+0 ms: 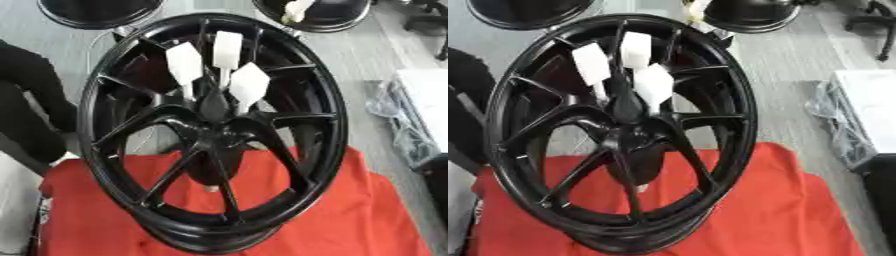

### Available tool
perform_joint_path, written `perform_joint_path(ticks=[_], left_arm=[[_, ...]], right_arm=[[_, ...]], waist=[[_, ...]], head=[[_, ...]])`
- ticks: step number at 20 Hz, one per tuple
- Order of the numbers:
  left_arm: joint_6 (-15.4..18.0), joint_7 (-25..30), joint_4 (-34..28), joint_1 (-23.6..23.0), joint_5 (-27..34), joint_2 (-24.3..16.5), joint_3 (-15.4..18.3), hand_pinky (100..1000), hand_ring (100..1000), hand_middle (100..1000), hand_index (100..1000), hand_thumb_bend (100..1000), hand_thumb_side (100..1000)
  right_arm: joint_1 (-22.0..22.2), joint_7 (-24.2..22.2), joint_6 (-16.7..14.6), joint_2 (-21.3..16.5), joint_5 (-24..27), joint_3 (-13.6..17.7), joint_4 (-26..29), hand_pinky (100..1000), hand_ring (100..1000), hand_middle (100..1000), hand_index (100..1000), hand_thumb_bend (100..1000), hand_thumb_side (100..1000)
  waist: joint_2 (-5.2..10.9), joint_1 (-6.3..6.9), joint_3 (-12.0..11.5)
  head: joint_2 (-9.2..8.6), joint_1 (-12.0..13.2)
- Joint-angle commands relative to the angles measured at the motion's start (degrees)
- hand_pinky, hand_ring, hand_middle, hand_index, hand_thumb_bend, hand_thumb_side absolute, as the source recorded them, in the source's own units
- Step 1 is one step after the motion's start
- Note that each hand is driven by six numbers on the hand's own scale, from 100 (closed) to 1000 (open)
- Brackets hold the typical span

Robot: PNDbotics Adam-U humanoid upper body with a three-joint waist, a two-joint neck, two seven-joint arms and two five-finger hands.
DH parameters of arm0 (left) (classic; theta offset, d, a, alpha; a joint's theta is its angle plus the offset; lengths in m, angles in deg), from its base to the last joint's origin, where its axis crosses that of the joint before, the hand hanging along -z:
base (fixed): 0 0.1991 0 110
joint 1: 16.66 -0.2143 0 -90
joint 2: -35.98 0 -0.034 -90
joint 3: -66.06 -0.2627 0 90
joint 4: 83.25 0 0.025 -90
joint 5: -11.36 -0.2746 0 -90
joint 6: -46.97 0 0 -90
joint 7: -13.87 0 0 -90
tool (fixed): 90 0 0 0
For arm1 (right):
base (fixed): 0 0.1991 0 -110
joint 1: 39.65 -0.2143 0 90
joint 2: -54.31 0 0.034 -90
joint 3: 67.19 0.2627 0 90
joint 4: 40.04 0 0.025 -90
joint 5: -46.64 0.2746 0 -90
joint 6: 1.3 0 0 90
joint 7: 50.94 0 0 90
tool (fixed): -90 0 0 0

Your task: Pull the pin out of the wheel hub.

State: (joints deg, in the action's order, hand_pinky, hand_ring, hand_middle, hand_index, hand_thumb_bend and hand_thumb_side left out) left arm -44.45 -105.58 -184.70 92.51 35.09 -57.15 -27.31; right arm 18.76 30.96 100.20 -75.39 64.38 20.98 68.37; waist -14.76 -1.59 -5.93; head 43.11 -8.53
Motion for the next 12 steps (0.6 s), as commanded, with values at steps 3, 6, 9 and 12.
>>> perform_joint_path(ticks=[3, 6, 9, 12], left_arm=[[0.3, -0.6, -1.2, 0.5, -0.2, -1.3, 1.1, 640, 819, 730, 716, 331, 681], [0.4, -0.8, -1.2, 0.3, -0.2, -1.5, 1.3, 640, 820, 730, 716, 331, 682], [0.5, -1.0, -1.2, 0.3, -0.3, -1.6, 1.5, 640, 820, 730, 716, 331, 681], [0.5, -1.1, -1.2, 0.2, -0.3, -1.6, 1.6, 640, 820, 730, 715, 331, 682]], right_arm=[[8.5, 9.6, -1.4, -2.6, -2.0, 11.7, -5.5, 662, 507, 528, 617, 187, 100], [13.7, 14.1, -1.3, -0.8, -8.3, 16.9, -10.1, 669, 515, 535, 626, 212, 100], [17.5, 16.5, -0.4, 1.7, -14.3, 20.8, -15.4, 684, 537, 559, 650, 292, 100], [20.5, 17.6, 1.1, 4.5, -17.9, 23.4, -20.5, 697, 564, 586, 682, 372, 100]], waist=[[0.59, 0.19, 0.6], [0.49, 0.23, 1.1], [0.40, 0.26, 1.4], [0.28, 0.32, 1.5]], head=[[-0.99, 0.9], [-1.07, 1.3], [-1.10, 1.6], [-1.15, 1.8]])
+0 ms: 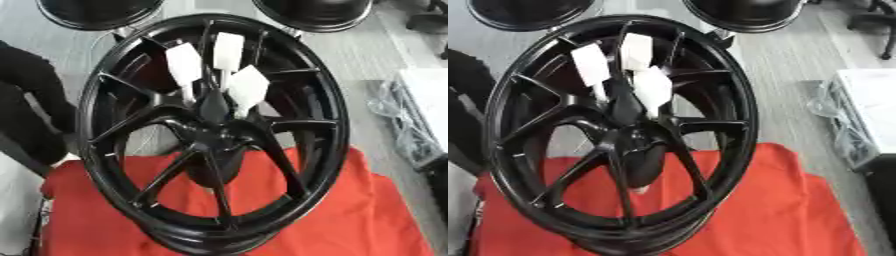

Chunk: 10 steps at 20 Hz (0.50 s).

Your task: Pull the pin out of the wheel hub.

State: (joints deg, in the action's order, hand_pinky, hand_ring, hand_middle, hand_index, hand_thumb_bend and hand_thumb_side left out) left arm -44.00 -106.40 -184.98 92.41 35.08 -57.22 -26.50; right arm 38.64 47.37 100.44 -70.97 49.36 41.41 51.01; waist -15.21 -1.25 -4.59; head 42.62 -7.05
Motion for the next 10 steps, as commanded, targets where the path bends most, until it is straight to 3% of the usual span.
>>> perform_joint_path(ticks=[1, 7, 9, 10], left_arm=[[0.0, -0.3, -1.0, 0.3, -0.3, -1.5, 0.8, 640, 821, 730, 715, 331, 683], [0.0, -0.3, -0.9, 0.3, -0.3, -1.6, 0.8, 639, 821, 729, 715, 330, 685], [0.0, -0.2, -0.9, 0.3, -0.3, -1.6, 0.7, 639, 821, 730, 715, 331, 686], [0.0, -0.2, -0.9, 0.3, -0.3, -1.6, 0.8, 639, 821, 730, 715, 331, 686]], right_arm=[[1.4, 1.4, 1.3, 0.9, -3.7, 3.5, -4.6, 707, 578, 600, 697, 400, 100], [4.4, 0.8, 3.4, 3.8, -9.1, 5.4, -9.1, 755, 681, 694, 760, 460, 109], [4.9, -0.1, 4.2, 4.4, -9.8, 5.9, -9.5, 800, 756, 773, 825, 487, 273], [5.1, -0.4, 4.4, 4.6, -10.2, 6.1, -9.6, 804, 762, 779, 830, 489, 284]], waist=[[0.70, 0.02, 0.2], [0.73, 0.03, 0.4], [0.76, 0.03, 0.4], [0.77, 0.04, 0.4]], head=[[-0.63, 0.3], [-0.64, 0.3], [-0.64, 0.2], [-0.62, 0.1]])
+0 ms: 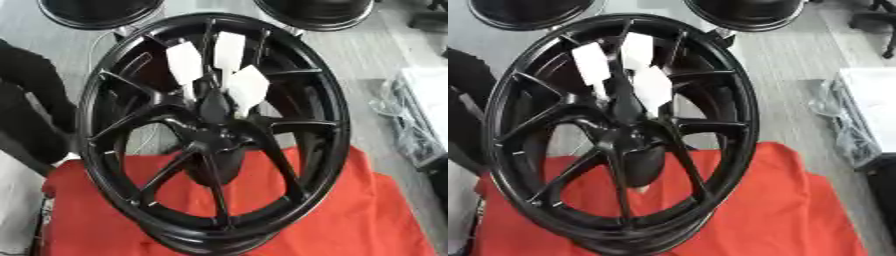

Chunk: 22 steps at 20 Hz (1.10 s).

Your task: Pull the pin out of the wheel hub.

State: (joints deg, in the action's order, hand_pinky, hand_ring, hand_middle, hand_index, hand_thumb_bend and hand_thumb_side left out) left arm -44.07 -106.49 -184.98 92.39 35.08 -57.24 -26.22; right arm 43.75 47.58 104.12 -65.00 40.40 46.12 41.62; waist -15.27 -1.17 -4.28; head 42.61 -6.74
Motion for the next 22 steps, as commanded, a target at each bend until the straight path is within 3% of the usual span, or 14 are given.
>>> perform_joint_path(ticks=[1, 4, 8, 11, 15, 19, 20, 21, 22], left_arm=[[0.1, -0.1, -0.9, 0.4, -0.3, -1.6, 0.5, 639, 822, 730, 715, 331, 683], [0.1, -0.1, -1.0, 0.4, -0.3, -1.6, 0.5, 639, 822, 730, 715, 331, 682], [0.0, -0.1, -0.9, 0.3, -0.3, -1.6, 0.4, 638, 823, 731, 714, 330, 683], [0.0, 0.0, -1.0, 0.4, -0.3, -1.5, 0.3, 638, 823, 731, 714, 330, 682], [0.0, 0.1, -1.0, 0.6, -0.3, -1.2, 0.2, 638, 823, 731, 714, 329, 681], [-0.1, 0.3, -1.0, 0.8, -0.5, -0.9, 0.0, 638, 824, 731, 714, 328, 680], [-0.1, 0.3, -1.1, 0.9, -0.5, -0.8, -0.1, 638, 824, 731, 714, 328, 680], [-0.2, 0.4, -1.1, 0.9, -0.5, -0.7, -0.1, 638, 824, 731, 714, 328, 680], [-0.2, 0.4, -1.1, 0.9, -0.5, -0.7, -0.1, 638, 824, 732, 714, 328, 680]], right_arm=[[0.1, -0.8, 0.9, -1.2, -1.5, 1.6, -0.1, 820, 792, 811, 855, 489, 335], [0.1, -0.9, 1.0, -1.0, -1.8, 1.8, 0.2, 816, 786, 805, 849, 481, 337], [-1.0, 1.1, 0.2, -1.0, -0.2, 1.6, 2.8, 800, 754, 770, 817, 469, 265], [-3.2, 3.8, -1.9, -1.2, 4.1, 0.0, 7.4, 791, 727, 746, 791, 349, 203], [-7.9, 6.3, -4.7, -1.3, 12.2, -3.8, 12.5, 791, 716, 741, 790, 216, 217], [-14.7, 7.5, -6.8, 0.5, 20.3, -7.6, 14.2, 794, 712, 742, 791, 249, 204], [-16.4, 7.9, -7.4, 1.4, 21.9, -8.3, 14.3, 791, 705, 736, 787, 315, 176], [-18.1, 8.2, -8.0, 2.4, 23.4, -9.1, 14.4, 790, 701, 734, 785, 282, 200], [-19.6, 8.4, -8.3, 3.5, 24.5, -9.9, 14.4, 788, 696, 728, 780, 309, 183]], waist=[[0.85, -0.04, 0.1], [0.89, -0.02, 0.2], [0.93, 0.02, 0.2], [1.00, 0.04, 0.0], [1.14, 0.07, -0.6], [1.27, 0.22, -1.1], [1.29, 0.30, -1.2], [1.30, 0.38, -1.4], [1.32, 0.46, -1.5]], head=[[-0.61, -0.3], [-0.66, -0.4], [-0.56, -0.5], [-0.56, -0.8], [-0.64, -1.2], [-0.71, -1.4], [-0.76, -1.5], [-0.80, -1.6], [-0.82, -1.6]])
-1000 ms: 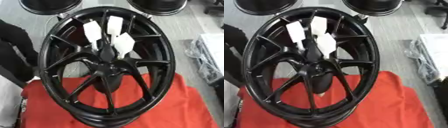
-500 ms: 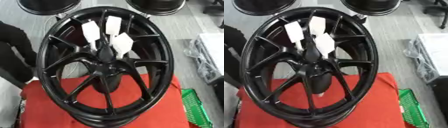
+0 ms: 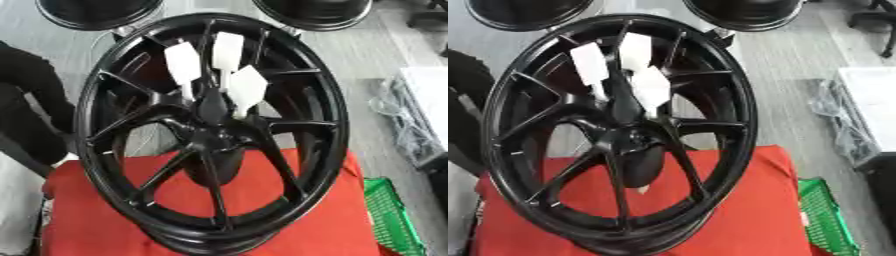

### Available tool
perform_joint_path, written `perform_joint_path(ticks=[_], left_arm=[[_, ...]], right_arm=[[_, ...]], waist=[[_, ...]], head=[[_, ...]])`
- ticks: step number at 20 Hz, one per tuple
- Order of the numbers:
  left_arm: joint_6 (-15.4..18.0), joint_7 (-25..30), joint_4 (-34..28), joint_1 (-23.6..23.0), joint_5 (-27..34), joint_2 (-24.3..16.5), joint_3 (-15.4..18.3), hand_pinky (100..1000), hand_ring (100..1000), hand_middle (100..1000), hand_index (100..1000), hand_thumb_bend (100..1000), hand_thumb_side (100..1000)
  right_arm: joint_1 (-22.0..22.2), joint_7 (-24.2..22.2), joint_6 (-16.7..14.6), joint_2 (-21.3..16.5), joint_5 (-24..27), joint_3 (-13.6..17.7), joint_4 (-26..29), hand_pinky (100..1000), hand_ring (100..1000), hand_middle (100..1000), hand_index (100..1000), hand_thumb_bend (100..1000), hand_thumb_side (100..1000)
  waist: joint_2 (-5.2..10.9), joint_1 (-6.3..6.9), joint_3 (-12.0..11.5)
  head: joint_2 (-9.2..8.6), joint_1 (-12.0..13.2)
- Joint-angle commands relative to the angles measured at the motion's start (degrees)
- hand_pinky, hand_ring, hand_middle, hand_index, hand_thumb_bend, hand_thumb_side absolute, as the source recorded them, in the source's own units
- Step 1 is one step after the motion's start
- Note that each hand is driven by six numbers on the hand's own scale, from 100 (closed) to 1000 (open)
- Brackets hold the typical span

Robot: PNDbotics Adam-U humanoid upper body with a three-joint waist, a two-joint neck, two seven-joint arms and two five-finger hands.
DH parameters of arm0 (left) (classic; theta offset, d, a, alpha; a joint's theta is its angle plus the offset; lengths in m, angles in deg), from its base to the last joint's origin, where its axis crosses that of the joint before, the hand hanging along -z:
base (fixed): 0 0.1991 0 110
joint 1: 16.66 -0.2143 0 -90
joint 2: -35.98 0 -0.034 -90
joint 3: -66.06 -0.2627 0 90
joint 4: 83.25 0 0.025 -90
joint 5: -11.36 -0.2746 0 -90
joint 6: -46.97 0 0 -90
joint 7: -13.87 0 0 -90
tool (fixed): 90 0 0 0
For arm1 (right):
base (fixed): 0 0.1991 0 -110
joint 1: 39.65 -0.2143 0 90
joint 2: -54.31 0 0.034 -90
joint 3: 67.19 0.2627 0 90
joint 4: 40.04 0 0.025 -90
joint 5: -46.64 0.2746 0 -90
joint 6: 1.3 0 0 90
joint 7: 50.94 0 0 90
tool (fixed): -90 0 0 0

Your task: Pull the pin out of the wheel hub.

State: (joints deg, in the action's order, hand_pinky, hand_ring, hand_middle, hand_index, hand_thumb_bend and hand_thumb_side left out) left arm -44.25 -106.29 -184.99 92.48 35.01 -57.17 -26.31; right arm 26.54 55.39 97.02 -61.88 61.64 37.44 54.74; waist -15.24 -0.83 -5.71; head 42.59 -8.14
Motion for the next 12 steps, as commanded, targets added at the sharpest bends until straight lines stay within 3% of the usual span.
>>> perform_joint_path(ticks=[1, 5, 8, 12], left_arm=[[0.0, 0.2, -1.1, 0.9, -0.5, -0.6, 0.0, 638, 824, 732, 714, 328, 680], [-0.1, 0.3, -1.1, 1.0, -0.5, -0.3, -0.1, 638, 825, 732, 714, 327, 679], [-0.1, 0.3, -1.2, 1.1, -0.6, -0.1, -0.1, 637, 825, 732, 714, 327, 679], [-0.1, 0.3, -1.2, 1.3, -0.6, 0.1, -0.1, 638, 826, 732, 714, 327, 678]], right_arm=[[-3.7, 0.7, -1.5, 1.3, 4.0, -1.9, 1.1, 788, 693, 726, 779, 315, 177], [-7.6, -0.2, -1.2, 5.3, 5.2, -3.9, 0.2, 786, 696, 729, 780, 293, 195], [-9.0, -1.2, -1.5, 7.9, 5.0, -4.5, -0.1, 795, 713, 745, 796, 131, 329], [-9.6, -2.3, -1.9, 10.9, 4.2, -4.8, -1.3, 797, 716, 749, 798, 129, 344]], waist=[[1.30, 0.18, -0.2], [1.25, 0.52, -0.5], [1.15, 0.74, -0.7], [0.97, 1.06, -0.8]], head=[[-0.80, -0.2], [-0.84, -0.3], [-0.97, -0.3], [-1.26, -0.1]])
